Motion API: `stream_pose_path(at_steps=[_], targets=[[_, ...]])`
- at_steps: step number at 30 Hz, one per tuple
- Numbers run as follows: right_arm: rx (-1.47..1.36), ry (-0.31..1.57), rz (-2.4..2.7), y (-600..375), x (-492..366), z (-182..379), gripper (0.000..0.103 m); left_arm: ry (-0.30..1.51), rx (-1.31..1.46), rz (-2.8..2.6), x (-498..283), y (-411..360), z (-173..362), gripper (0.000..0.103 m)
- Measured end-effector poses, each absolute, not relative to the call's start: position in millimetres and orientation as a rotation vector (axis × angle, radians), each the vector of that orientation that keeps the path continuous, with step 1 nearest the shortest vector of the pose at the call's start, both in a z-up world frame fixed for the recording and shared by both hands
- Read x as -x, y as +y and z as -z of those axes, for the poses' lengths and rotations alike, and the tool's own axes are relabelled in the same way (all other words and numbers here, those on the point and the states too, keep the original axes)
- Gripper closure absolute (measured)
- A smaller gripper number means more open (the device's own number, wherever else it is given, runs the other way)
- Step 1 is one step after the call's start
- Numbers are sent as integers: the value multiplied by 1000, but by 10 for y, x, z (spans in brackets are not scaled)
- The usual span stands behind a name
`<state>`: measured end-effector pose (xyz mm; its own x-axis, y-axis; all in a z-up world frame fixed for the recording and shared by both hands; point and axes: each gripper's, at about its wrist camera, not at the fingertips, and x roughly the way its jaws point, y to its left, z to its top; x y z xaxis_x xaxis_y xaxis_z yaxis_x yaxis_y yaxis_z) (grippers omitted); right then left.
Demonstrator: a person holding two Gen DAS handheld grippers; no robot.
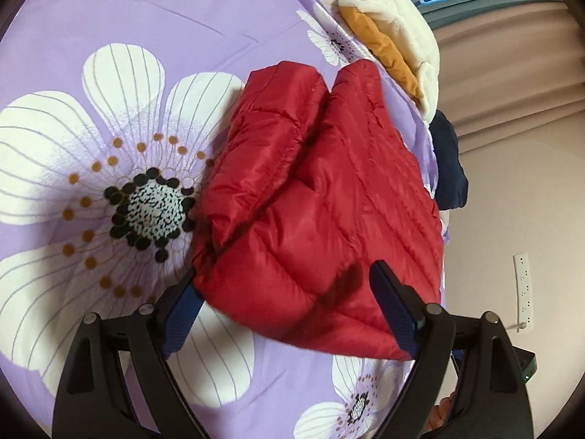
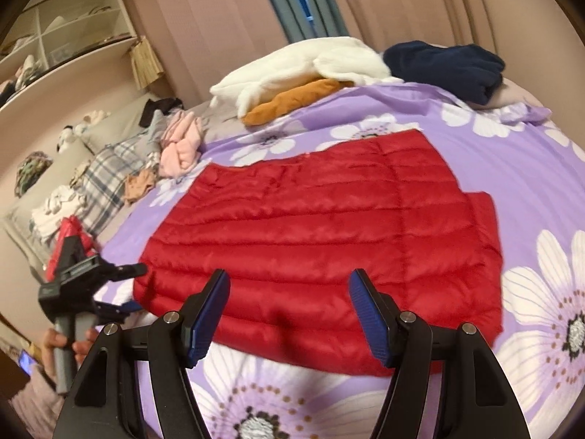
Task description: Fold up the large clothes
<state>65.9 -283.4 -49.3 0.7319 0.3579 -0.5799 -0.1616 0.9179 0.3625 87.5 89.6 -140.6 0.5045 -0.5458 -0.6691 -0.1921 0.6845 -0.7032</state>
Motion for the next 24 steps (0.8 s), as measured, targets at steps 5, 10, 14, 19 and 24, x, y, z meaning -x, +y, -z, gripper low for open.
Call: stream_pose_path(at_steps=[5, 10, 14, 19, 24], targets=[[-290, 692, -319, -2754, -766, 464, 36, 1042, 827, 243, -967, 914, 1458, 14], [-278, 690, -342, -2661, -876, 445, 36, 1030, 834, 259, -1061, 933, 1480, 13], [-278, 707, -350, -2583, -990, 483, 36, 1018, 858, 282, -1141, 941, 1495, 7], [-291, 716, -359, -2507, -1085, 514, 36, 1016, 852, 304, -1275, 898, 1486, 7], [-286, 708, -362, -2443, -1189, 479, 36, 1016, 850, 326, -1361, 884, 1500, 7]])
